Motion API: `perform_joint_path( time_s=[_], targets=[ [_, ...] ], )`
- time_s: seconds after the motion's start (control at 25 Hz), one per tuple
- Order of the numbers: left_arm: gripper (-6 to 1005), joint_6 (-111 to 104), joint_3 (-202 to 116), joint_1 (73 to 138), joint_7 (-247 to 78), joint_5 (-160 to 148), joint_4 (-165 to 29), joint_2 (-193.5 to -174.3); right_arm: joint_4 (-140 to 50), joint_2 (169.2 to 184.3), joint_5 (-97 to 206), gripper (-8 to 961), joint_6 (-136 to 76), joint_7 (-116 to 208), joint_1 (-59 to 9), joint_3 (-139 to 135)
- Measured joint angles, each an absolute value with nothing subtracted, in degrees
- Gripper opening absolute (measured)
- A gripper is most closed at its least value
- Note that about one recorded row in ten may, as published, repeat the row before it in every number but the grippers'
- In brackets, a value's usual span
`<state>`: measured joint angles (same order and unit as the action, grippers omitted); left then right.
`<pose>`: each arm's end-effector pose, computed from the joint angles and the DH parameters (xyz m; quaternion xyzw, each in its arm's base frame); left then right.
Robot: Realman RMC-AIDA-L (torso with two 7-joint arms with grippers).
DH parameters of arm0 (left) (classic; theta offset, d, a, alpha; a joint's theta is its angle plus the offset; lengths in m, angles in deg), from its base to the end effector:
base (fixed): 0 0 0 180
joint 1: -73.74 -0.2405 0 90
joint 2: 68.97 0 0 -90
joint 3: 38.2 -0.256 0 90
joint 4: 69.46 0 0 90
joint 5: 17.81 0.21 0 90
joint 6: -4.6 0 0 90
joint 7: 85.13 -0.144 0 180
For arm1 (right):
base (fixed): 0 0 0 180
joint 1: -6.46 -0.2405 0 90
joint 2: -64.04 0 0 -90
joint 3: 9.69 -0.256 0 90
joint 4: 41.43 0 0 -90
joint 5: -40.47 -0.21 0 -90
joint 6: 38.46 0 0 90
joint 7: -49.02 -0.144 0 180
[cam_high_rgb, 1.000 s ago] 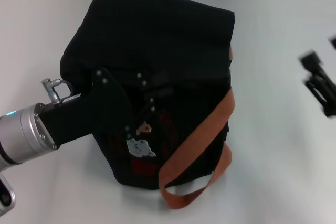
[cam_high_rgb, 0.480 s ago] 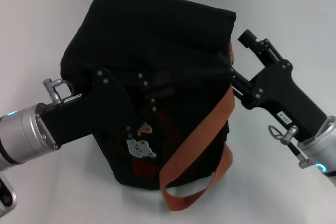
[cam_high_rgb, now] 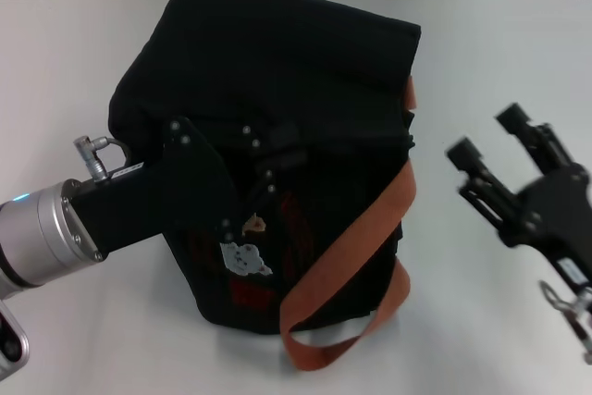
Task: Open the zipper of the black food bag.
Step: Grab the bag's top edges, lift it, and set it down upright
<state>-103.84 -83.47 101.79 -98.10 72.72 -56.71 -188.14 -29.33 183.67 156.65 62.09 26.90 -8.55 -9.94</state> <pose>-0.2330 0.2613 -0.0258 -0.7817 0.3640 -0.3798 0.3349 0.2744 0.2056 -0.0544 -0.7507 0.1891 0.5169 0.3654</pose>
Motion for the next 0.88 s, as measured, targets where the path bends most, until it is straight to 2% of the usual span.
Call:
perform_joint_path(
  time_s=[0.32,0.88],
  targets=[
    [85,-103.7,-83.49,102.08,-97.98,72.67,-56.89,-188.15,-31.77,183.9,157.7,832,61.89,40.42,-7.09,-8.66],
    [85,-103.63,-83.37,102.4,-97.97,72.62,-57.34,-188.15,-23.71,183.92,156.77,832,52.77,59.19,-10.08,-10.31]
  ],
)
